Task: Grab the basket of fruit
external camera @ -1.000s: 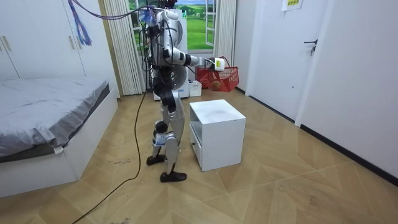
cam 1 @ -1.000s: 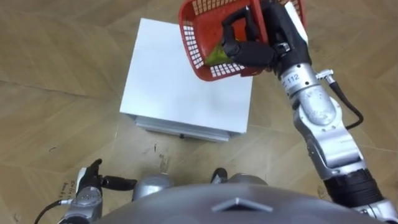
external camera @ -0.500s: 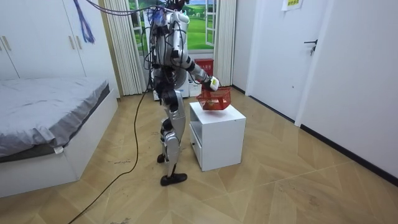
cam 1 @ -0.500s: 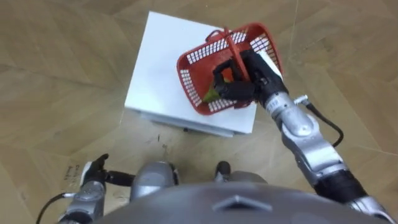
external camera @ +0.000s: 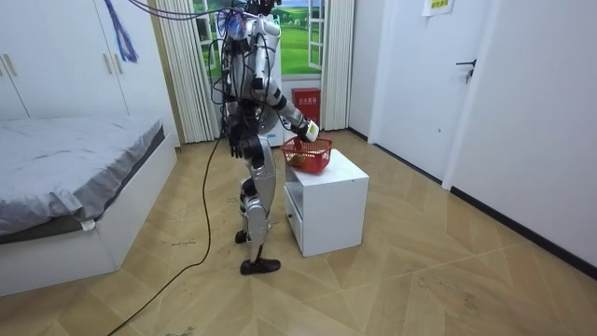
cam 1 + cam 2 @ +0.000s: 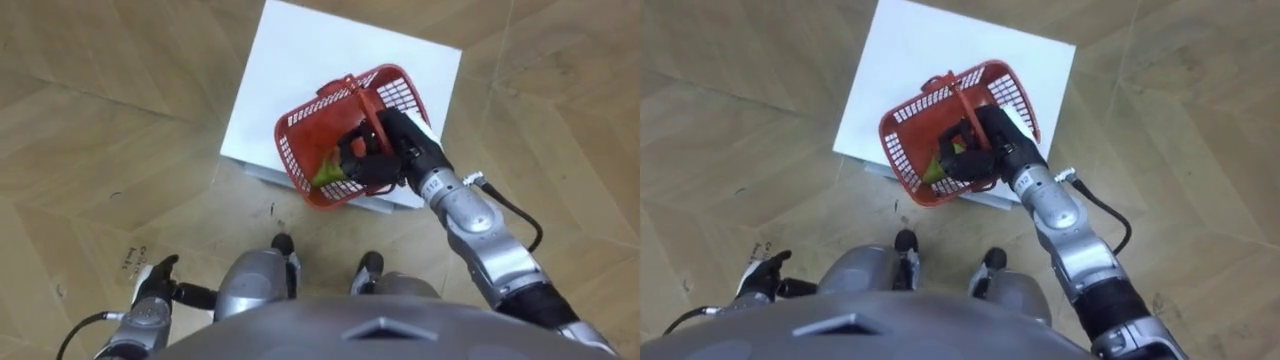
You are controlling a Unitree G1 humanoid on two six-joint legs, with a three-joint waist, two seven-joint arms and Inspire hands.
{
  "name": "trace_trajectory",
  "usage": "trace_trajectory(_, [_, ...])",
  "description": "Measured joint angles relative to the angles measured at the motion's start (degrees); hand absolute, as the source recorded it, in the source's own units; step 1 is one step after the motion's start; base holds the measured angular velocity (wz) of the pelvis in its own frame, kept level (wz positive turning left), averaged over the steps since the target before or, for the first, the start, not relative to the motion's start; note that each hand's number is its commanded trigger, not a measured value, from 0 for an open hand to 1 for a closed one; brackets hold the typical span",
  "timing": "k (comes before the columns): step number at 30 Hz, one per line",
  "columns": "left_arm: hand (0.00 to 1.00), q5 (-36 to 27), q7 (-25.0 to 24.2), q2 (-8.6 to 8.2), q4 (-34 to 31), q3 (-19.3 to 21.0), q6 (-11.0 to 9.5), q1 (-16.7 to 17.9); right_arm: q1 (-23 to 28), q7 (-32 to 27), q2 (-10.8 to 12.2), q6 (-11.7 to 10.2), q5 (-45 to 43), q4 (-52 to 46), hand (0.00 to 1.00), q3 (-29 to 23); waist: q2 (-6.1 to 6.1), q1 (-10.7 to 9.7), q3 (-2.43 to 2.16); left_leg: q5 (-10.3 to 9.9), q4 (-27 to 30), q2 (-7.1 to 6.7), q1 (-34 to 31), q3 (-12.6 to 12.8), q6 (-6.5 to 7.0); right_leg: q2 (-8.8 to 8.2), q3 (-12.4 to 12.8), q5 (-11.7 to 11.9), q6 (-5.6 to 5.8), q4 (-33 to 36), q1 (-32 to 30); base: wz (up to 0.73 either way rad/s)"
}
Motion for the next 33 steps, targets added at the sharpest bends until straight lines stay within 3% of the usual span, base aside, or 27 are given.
trace_trajectory(5, [0.00,0.26,0.05,0.03,-0.05,0.00,0.96,1.04,0.28,1.14,0.38,0.02,0.43,0.01,0.00,0.04,-0.70,0.01,-0.53,-0.01,0.81,-0.01,-0.06,-0.65,0.00,-0.08,-1.12,0.02,-0.03,0.05,0.42,0.06])
trace_trajectory(8, [0.00,0.26,0.05,0.03,-0.29,0.03,1.71,1.18,0.91,1.36,1.13,0.02,0.45,0.01,0.00,0.00,-0.55,0.02,-0.46,-0.02,1.44,0.04,-0.59,-0.93,0.00,-0.09,-1.89,0.02,-0.03,0.08,0.42,0.08])
trace_trajectory(15, [0.00,0.25,-0.09,-0.05,-0.24,0.01,1.37,1.58,1.19,1.45,1.59,0.03,0.64,-0.11,0.00,-0.12,0.32,0.29,-0.04,-0.24,2.53,0.27,-2.16,-1.07,0.08,-0.17,-2.69,0.09,-0.28,1.14,-0.81,0.00])
trace_trajectory(33, [0.00,0.28,-0.08,-0.18,-0.17,0.04,1.26,2.42,1.09,1.25,1.69,-0.18,0.95,-2.28,0.00,-1.34,0.28,0.25,-0.06,-0.24,2.60,0.20,-2.59,-0.92,0.13,-0.43,-3.29,0.08,-0.28,1.98,-1.71,0.00])
